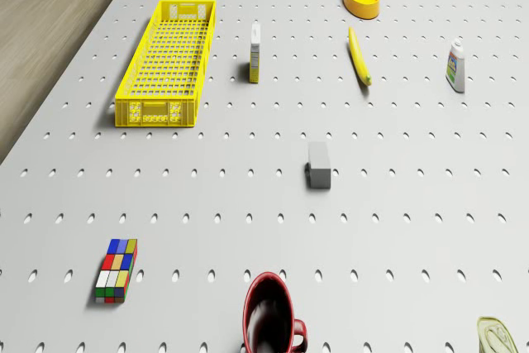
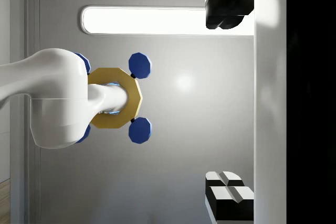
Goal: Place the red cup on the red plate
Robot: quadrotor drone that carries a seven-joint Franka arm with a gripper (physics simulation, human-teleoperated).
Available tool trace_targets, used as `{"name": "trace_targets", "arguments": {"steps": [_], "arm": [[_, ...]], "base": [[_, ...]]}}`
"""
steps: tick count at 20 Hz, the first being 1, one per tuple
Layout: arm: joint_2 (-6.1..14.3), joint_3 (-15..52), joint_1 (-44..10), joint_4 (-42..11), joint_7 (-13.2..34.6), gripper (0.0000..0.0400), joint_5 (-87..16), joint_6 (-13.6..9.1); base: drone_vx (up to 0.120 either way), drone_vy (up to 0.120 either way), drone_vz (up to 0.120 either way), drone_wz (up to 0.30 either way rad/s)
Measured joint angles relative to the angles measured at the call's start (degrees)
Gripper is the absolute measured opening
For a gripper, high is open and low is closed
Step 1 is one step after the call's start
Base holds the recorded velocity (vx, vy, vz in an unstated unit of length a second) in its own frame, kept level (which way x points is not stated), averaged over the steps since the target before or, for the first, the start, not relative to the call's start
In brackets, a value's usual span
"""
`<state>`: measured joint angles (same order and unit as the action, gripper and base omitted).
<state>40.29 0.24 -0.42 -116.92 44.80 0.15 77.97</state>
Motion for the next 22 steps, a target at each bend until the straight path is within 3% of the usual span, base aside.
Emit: {"name": "trace_targets", "arguments": {"steps": [22], "arm": [[0.59, 0.39, -0.20, -0.48, 0.01, 0.0400, -0.44, 0.85]], "base": [[0.120, 0.000, 0.000, 0.000]]}}
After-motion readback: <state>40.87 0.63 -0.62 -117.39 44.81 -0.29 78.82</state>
